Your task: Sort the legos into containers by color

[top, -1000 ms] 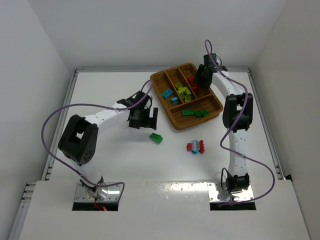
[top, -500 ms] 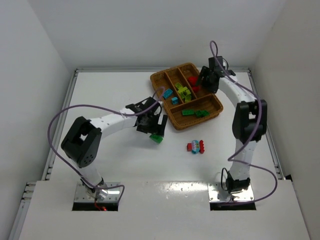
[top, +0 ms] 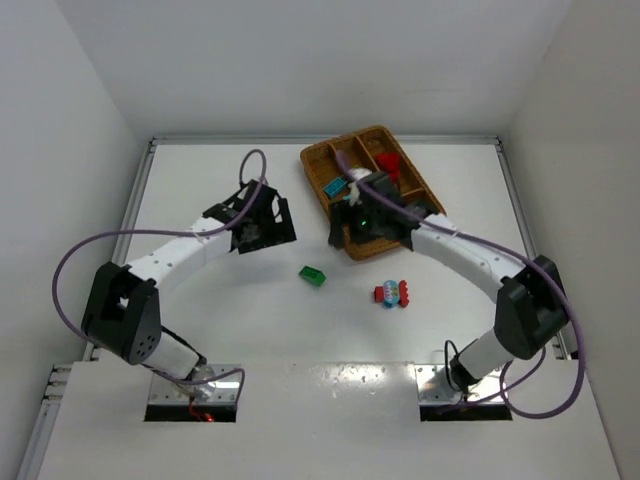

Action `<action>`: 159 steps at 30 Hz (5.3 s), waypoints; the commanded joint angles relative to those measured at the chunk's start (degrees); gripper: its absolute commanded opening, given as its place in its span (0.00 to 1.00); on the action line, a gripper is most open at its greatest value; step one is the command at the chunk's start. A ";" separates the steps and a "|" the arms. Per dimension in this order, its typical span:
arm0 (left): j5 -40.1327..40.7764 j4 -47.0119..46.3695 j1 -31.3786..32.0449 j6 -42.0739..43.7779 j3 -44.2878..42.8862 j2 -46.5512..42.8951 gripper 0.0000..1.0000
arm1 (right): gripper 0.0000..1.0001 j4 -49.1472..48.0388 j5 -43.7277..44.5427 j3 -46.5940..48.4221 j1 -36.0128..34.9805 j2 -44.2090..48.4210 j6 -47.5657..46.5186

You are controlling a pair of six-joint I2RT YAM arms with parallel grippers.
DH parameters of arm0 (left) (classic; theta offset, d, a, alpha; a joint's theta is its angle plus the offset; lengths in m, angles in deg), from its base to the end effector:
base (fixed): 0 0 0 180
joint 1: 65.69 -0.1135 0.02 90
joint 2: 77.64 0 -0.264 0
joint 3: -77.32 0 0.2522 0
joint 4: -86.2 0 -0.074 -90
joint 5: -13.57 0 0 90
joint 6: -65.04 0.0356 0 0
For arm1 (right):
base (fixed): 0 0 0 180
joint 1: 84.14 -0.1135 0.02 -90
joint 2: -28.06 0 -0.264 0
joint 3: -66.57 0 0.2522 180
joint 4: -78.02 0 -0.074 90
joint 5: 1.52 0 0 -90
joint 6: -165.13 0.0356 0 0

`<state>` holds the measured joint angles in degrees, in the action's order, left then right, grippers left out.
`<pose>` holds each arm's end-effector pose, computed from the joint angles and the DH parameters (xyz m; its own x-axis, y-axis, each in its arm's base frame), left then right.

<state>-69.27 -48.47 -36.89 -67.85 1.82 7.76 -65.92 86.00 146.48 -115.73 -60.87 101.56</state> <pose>0.2735 -0.1453 0.2435 -0.8103 -0.3251 -0.4875 -0.1853 0.9315 -0.3131 0.2901 0.1802 0.2603 -0.7847 0.0395 -0.6187 -0.2235 0.9128 0.3417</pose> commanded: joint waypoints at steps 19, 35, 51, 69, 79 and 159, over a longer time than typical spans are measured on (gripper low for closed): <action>-1.01 1.12 -5.68 -1.41 2.76 -5.69 1.00 | 0.73 -3.76 -4.46 4.69 -14.90 -17.68 -13.61; -3.64 1.12 -7.87 0.18 3.29 -7.36 1.00 | 0.37 -6.57 -1.30 4.78 -14.90 -20.76 -11.14; -5.31 0.60 -8.93 1.84 4.34 -8.50 1.00 | 0.30 -8.95 0.82 2.67 -14.12 -17.01 -6.32; -66.47 -39.47 -8.94 2.99 13.57 -17.73 1.00 | 0.25 -25.91 -57.72 -16.84 6.28 14.92 10.48; -72.37 -36.49 -5.86 8.62 11.99 -14.48 0.98 | 0.25 -28.72 -60.45 -13.07 6.81 13.70 13.11; -73.25 -43.96 -9.11 1.23 6.80 -14.39 0.63 | 0.14 -24.68 -64.67 -13.42 8.66 17.65 10.04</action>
<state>-141.35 -90.85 -45.81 -67.11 10.79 -5.99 -89.70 23.34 132.01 -106.73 -44.94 112.97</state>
